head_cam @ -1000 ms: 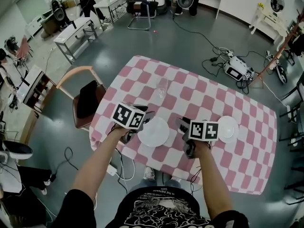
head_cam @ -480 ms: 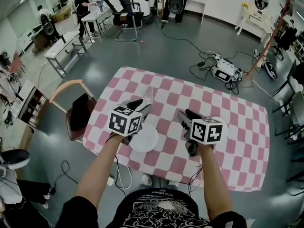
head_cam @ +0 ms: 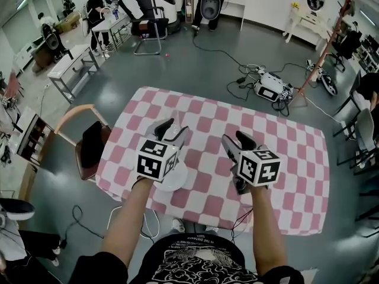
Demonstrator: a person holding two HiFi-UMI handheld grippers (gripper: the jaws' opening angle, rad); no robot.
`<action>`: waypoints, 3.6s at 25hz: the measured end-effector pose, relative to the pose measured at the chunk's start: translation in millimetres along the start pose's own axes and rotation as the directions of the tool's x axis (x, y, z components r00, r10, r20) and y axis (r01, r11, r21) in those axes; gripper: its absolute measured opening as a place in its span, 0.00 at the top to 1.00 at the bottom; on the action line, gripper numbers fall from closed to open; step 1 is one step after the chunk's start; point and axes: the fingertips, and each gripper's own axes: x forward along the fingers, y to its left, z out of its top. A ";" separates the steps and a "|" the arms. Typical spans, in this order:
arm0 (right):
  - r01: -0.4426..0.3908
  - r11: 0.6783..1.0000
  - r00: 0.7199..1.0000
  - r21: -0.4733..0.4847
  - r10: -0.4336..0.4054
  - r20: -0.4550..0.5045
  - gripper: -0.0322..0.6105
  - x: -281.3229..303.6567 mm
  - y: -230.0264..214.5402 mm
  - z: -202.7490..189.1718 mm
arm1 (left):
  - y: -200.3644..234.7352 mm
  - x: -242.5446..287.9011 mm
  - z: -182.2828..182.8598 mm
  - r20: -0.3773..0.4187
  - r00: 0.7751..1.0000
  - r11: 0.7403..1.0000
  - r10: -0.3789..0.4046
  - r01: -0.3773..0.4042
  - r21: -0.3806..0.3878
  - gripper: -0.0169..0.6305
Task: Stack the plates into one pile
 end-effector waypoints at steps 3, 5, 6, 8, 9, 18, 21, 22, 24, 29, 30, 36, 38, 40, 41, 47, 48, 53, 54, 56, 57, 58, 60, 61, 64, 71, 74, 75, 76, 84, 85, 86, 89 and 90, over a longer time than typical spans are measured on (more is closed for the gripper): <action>-0.002 1.000 0.999 -0.005 0.002 0.033 0.59 -6.7 -2.9 6.4 | -4.2 -0.5 2.4 0.026 1.000 1.000 0.008 -0.007 -0.025 0.63; 0.005 1.000 0.999 -0.017 -0.004 0.050 0.58 -10.9 -5.9 9.5 | -5.7 0.2 3.3 0.041 0.999 0.999 0.020 -0.019 -0.031 0.60; 0.012 1.000 0.998 -0.027 -0.010 0.056 0.57 -12.8 -7.4 10.5 | -6.3 0.4 3.9 0.048 0.999 0.999 0.027 -0.025 -0.031 0.58; 0.025 0.999 0.998 -0.043 -0.023 0.064 0.57 -15.9 -10.1 11.3 | -7.8 0.4 5.3 0.060 0.998 0.999 0.037 -0.035 -0.036 0.57; 0.031 0.998 0.997 -0.047 -0.028 0.067 0.56 -17.3 -11.6 11.3 | -8.9 0.7 6.1 0.065 0.997 0.999 0.041 -0.038 -0.037 0.56; 0.085 0.995 0.993 -0.053 -0.080 0.092 0.50 -29.0 -23.3 16.2 | -17.4 6.9 15.3 0.089 0.995 0.999 0.033 -0.032 -0.020 0.52; 0.107 0.993 0.990 -0.046 -0.102 0.100 0.49 -36.3 -31.8 15.9 | -27.1 13.7 18.0 0.093 0.996 1.000 0.011 -0.010 -0.013 0.51; 0.117 0.992 0.988 -0.043 -0.112 0.103 0.49 -39.3 -35.2 15.6 | -31.5 16.9 19.0 0.094 0.996 1.000 0.000 0.001 -0.011 0.51; 0.138 0.990 0.985 -0.035 -0.133 0.109 0.49 -46.0 -42.4 15.3 | -41.2 23.8 20.9 0.093 0.995 1.000 -0.025 0.026 -0.002 0.51; 0.194 0.981 0.974 -0.011 -0.192 0.122 0.48 -65.7 -61.2 13.2 | -68.1 40.4 25.9 0.092 0.991 0.995 -0.096 0.094 0.020 0.51; 0.207 0.978 0.971 -0.010 -0.205 0.123 0.48 -70.2 -65.3 12.3 | -74.2 43.9 26.9 0.091 0.990 0.994 -0.110 0.108 0.024 0.51; 0.277 0.961 0.953 0.012 -0.276 0.126 0.48 -97.9 -87.2 9.0 | -107.3 61.1 34.0 0.088 0.979 0.982 -0.186 0.183 0.043 0.51; 0.298 0.954 0.946 0.022 -0.298 0.128 0.48 -107.1 -95.5 7.0 | -118.7 67.4 36.1 0.088 0.974 0.977 -0.210 0.206 0.050 0.51; 0.317 0.948 0.939 0.030 -0.319 0.127 0.48 -115.9 -103.7 4.5 | -130.4 73.9 37.3 0.085 0.968 0.972 -0.234 0.230 0.055 0.51; 0.326 0.945 0.936 0.035 -0.328 0.127 0.48 -120.0 -107.5 3.3 | -136.0 77.0 37.3 0.083 0.966 0.969 -0.245 0.241 0.057 0.51; 0.364 0.930 0.923 0.053 -0.368 0.115 0.48 -138.9 -129.3 -5.3 | -166.8 94.7 33.8 0.066 0.952 0.954 -0.298 0.294 0.062 0.51; 0.367 0.928 0.922 0.055 -0.371 0.111 0.48 -141.2 -132.5 -7.3 | -171.8 97.4 33.2 0.063 0.950 0.951 -0.306 0.302 0.061 0.51; 0.366 0.928 0.925 0.067 -0.370 0.086 0.48 -147.8 -149.2 -16.7 | -191.5 112.6 30.5 0.052 0.943 0.944 -0.329 0.326 0.051 0.51; 0.363 0.929 0.927 0.068 -0.367 0.076 0.48 -148.2 -152.8 -19.0 | -194.6 115.9 28.9 0.047 0.942 0.943 -0.331 0.329 0.046 0.51; 0.354 0.932 0.932 0.074 -0.358 0.055 0.48 -148.7 -160.1 -24.9 | -200.9 122.4 24.3 0.035 0.941 0.941 -0.337 0.336 0.032 0.51; 0.348 0.934 0.935 0.078 -0.351 0.043 0.48 -148.6 -163.7 -28.0 | -203.9 125.6 21.8 0.028 0.940 0.940 -0.340 0.340 0.023 0.51; 0.340 0.937 0.939 0.082 -0.343 0.031 0.48 -148.1 -167.2 -31.3 | -206.6 128.7 19.2 0.022 0.939 0.939 -0.343 0.343 0.014 0.51; 0.323 0.942 0.946 0.091 -0.325 0.006 0.48 -146.5 -174.4 -38.1 | -211.4 135.1 13.9 0.008 0.938 0.938 -0.347 0.347 -0.005 0.51; 0.315 0.944 0.949 0.097 -0.316 -0.006 0.48 -145.7 -178.4 -41.7 | -213.6 138.5 11.2 0.001 0.937 0.937 -0.348 0.348 -0.015 0.51; 0.282 0.952 0.959 0.122 -0.279 -0.040 0.48 -142.5 -190.5 -51.0 | -219.5 149.5 2.7 -0.023 0.936 0.935 -0.352 0.351 -0.047 0.51; 0.192 0.967 0.977 0.165 -0.174 -0.120 0.48 -126.9 -214.5 -72.8 | -225.4 175.6 -25.5 -0.099 0.921 0.921 -0.376 0.360 -0.148 0.51; 0.151 0.969 0.981 0.194 -0.122 -0.153 0.48 -121.1 -220.5 -83.3 | -229.7 183.2 -37.9 -0.138 0.903 0.901 -0.408 0.374 -0.219 0.51; 0.139 0.968 0.981 0.207 -0.105 -0.164 0.48 -119.5 -222.9 -87.1 | -231.8 185.5 -42.2 -0.151 0.894 0.892 -0.422 0.379 -0.246 0.51; 0.129 0.967 0.981 0.221 -0.091 -0.174 0.48 -118.0 -225.7 -90.9 | -233.8 188.0 -46.4 -0.163 0.885 0.882 -0.435 0.383 -0.274 0.49; 0.084 0.947 0.975 0.310 -0.014 -0.221 0.48 -108.3 -252.6 -114.5 | -244.9 204.7 -86.5 -0.252 0.823 0.816 -0.510 0.369 -0.446 0.49; 0.076 0.944 0.973 0.320 -0.001 -0.231 0.48 -106.8 -255.2 -118.1 | -245.8 206.2 -92.3 -0.265 0.812 0.804 -0.519 0.360 -0.472 0.49; 0.068 0.941 0.970 0.332 0.015 -0.242 0.48 -105.0 -257.2 -121.9 | -246.3 207.5 -98.0 -0.277 0.801 0.792 -0.530 0.350 -0.501 0.49; 0.037 0.929 0.958 0.369 0.071 -0.277 0.48 -99.1 -261.0 -131.8 | -249.4 210.3 -113.5 -0.301 0.757 0.731 -0.580 0.320 -0.603 0.51; 0.031 0.925 0.953 0.378 0.087 -0.289 0.49 -97.4 -262.4 -135.1 | -250.9 211.0 -117.2 -0.301 0.741 0.704 -0.600 0.310 -0.639 0.51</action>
